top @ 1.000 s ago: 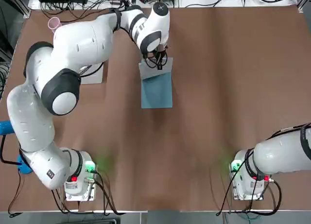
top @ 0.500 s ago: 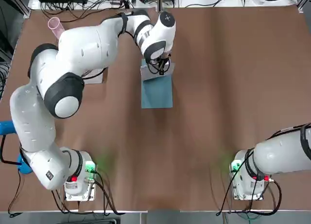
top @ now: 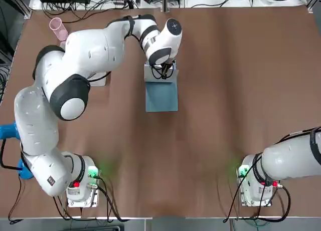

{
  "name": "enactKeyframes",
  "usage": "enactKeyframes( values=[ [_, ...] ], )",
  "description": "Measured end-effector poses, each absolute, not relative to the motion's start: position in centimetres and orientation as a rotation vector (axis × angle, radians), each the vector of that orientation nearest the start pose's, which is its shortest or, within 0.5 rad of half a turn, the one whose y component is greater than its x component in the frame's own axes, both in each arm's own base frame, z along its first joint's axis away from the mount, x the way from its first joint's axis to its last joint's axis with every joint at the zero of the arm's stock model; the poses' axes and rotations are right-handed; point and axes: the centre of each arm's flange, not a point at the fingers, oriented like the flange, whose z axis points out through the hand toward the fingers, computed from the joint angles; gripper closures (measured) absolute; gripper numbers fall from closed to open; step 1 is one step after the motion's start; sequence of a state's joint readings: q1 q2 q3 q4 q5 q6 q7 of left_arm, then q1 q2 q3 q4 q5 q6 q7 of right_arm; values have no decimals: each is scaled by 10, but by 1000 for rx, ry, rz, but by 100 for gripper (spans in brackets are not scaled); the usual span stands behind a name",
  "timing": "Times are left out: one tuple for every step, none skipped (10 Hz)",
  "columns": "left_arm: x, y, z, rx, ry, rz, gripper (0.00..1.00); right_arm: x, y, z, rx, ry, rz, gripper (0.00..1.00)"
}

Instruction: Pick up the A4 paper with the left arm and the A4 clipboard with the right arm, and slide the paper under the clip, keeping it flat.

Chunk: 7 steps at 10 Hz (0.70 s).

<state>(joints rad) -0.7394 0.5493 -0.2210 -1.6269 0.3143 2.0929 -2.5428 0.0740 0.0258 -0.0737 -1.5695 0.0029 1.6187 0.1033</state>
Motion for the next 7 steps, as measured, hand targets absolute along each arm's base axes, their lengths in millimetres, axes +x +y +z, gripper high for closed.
enactKeyframes(
  values=[
    [416, -536, 303, -2324, -2045, -249, 99, 567, 1, 615, -3135, 162, -37, 0],
    [416, -536, 303, -2324, -2045, -249, 99, 567, 1, 615, -3135, 162, -37, 0],
    [416, -536, 303, -2324, -2045, -249, 98, 567, 1, 615, -3135, 162, -37, 0],
    [416, -536, 303, -2325, -2045, -249, 97, 567, 1, 615, -3135, 161, -37, 0],
    [416, -536, 303, -2325, -2046, -249, 96, 567, 1, 615, -3135, 161, -36, 0],
    [417, -536, 304, -2325, -2047, -249, 96, 567, 1, 615, -3135, 161, -37, 0],
    [418, -536, 304, -2330, -2042, -248, 84, 567, 1, 615, -3135, 161, -36, 0]
  ],
)
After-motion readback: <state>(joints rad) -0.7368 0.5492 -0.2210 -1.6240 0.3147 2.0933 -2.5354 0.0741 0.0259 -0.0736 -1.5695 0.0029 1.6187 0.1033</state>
